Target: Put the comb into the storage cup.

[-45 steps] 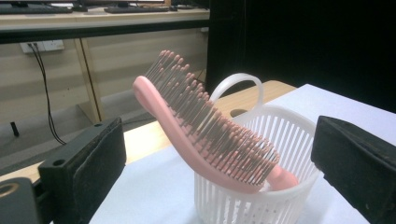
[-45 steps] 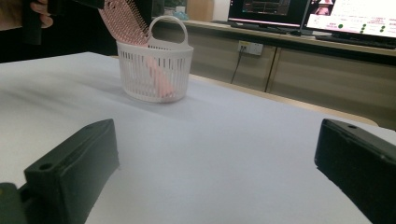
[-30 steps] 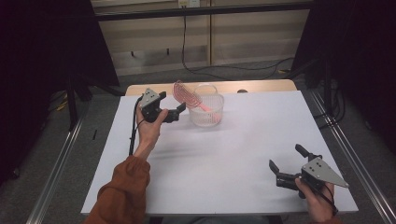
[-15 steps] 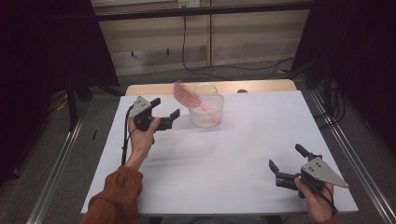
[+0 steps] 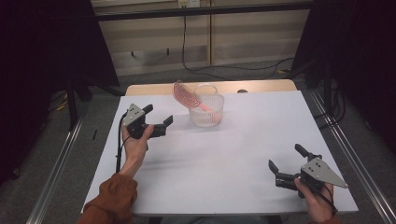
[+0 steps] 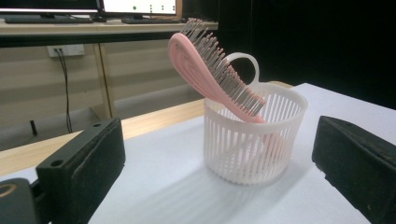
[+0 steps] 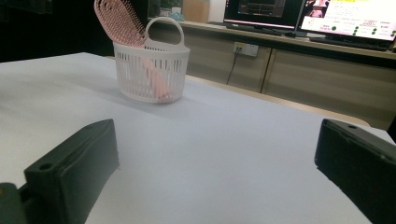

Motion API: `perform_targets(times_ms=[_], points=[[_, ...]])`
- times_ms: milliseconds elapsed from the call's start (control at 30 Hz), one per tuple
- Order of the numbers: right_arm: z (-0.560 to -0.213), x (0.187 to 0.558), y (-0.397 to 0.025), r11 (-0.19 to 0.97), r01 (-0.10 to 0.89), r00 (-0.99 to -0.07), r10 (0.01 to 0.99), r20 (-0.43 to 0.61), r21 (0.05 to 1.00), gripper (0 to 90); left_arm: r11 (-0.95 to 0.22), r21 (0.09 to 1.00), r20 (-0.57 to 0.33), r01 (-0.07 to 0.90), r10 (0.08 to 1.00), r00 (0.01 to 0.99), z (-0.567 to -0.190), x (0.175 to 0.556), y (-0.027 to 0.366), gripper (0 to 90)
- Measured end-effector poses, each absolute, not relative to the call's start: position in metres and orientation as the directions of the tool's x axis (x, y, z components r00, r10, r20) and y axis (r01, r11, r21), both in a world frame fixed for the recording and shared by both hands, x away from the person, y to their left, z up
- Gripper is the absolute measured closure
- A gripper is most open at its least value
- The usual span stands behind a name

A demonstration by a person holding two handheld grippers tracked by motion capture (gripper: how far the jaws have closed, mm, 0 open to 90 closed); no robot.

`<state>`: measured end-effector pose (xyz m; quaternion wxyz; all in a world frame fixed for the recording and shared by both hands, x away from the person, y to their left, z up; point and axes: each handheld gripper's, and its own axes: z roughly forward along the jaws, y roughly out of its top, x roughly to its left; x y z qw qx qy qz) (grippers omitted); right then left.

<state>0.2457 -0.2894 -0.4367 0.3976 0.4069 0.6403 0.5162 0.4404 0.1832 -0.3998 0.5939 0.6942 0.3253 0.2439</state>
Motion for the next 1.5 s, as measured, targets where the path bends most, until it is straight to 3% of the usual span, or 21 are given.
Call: perform_targets(times_ms=[467,1500], points=[[-0.436,0.246,-0.289,0.129,0.107,-0.348,0.934,-0.085,0.986,0.0,-0.084,0.991,-0.007,0.103,0.742,0.671,-0.402,0.413,0.195,3.8],[-0.435,0.246,-0.288,0.121,0.082,-0.332,0.939,-0.088,0.989,0.0,-0.040,0.991,-0.049,0.127,0.780,0.624,-0.412,0.365,0.222,3.4]])
